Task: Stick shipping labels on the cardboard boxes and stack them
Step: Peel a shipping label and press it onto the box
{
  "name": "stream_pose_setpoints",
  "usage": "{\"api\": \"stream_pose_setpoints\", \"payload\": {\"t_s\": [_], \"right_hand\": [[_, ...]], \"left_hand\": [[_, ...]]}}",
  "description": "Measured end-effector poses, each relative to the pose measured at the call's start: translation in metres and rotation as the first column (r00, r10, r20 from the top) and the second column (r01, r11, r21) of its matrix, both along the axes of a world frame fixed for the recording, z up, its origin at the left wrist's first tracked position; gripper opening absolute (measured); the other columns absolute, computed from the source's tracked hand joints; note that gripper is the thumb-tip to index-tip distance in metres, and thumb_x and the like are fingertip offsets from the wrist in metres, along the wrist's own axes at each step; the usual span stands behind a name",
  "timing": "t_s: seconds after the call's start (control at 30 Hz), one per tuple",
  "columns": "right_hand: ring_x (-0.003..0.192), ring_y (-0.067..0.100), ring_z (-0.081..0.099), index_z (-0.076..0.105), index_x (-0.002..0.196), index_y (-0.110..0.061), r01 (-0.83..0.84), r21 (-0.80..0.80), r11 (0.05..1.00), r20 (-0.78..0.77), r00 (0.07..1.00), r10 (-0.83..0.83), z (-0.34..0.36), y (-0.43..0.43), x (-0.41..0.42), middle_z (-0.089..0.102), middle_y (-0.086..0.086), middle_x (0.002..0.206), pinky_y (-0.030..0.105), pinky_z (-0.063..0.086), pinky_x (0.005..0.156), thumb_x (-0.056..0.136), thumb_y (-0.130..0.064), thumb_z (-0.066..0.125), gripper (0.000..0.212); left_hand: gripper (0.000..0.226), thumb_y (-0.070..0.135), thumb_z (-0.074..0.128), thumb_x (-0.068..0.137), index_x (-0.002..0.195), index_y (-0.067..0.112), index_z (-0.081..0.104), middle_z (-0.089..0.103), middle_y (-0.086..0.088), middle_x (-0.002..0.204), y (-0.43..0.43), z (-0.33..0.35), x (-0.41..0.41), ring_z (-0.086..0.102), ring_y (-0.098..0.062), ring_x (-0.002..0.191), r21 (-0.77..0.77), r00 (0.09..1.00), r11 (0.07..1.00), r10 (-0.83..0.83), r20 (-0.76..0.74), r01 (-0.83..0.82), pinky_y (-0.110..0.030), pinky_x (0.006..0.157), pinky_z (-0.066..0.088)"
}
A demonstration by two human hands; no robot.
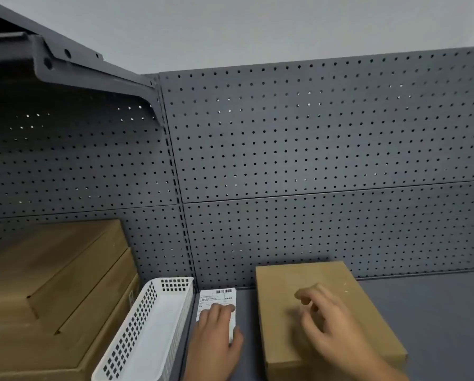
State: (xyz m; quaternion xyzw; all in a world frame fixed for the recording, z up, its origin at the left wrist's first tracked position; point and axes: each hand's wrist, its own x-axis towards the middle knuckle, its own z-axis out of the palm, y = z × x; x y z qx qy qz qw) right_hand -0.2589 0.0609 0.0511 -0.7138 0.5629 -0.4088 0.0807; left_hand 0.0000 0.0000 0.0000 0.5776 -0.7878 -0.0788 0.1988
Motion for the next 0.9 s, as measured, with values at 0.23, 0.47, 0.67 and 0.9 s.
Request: {"api": "stream_pose_setpoints", "payload": {"t_s": [0.23,0.47,0.67,0.9], "right_hand": [[0.097,0.001,0.052,0.064,0.105,-0.035,0.105,0.046,0.993,-0.147,0.984,-0.098,-0.022,-0.009,-0.007,0.054,-0.024,0.103,0.03,0.048,0.086,0.086,-0.047,0.048,0.027],[0.094,-0.006,0.046,0.069,0.095,-0.036,0.121,0.039,0.992,-0.173,0.978,-0.113,-0.029,-0.013,-0.009,0.052,-0.024,0.099,0.014,0.038,0.078,0.086,-0.06,0.053,0.031],[0.1,-0.005,0.046,0.069,0.095,-0.035,0.111,0.061,0.992,-0.148,0.984,-0.101,-0.028,-0.014,-0.01,0.051,-0.026,0.102,0.02,0.044,0.086,0.084,-0.065,0.05,0.038],[0.099,-0.002,0.047,0.07,0.095,-0.034,0.108,0.037,0.993,-0.145,0.984,-0.102,-0.028,-0.011,-0.01,0.053,-0.024,0.101,0.02,0.044,0.083,0.086,-0.059,0.049,0.033]], "left_hand": [[0.053,0.062,0.039,0.088,0.131,0.038,0.058,0.054,0.018,0.126,-0.013,-0.019,0.004,0.058,-0.013,0.117,0.045,0.999,0.999,0.003,0.034,-0.004,-0.028,0.093,0.048],[0.071,0.07,0.045,0.094,0.156,0.036,0.033,0.034,0.015,0.149,-0.024,-0.022,0.005,0.035,-0.013,0.137,0.199,0.996,0.98,-0.006,0.09,-0.012,-0.026,0.111,0.032],[0.062,0.07,0.045,0.091,0.142,0.036,0.054,0.051,0.015,0.133,-0.032,-0.025,0.011,0.045,-0.014,0.125,0.192,0.997,0.98,-0.057,0.059,0.044,-0.025,0.1,0.038],[0.027,0.04,0.048,0.101,0.12,0.032,0.067,0.062,0.018,0.117,-0.023,-0.018,0.014,0.054,-0.008,0.111,0.1,0.998,0.995,0.02,-0.052,-0.015,-0.023,0.087,0.046]]}}
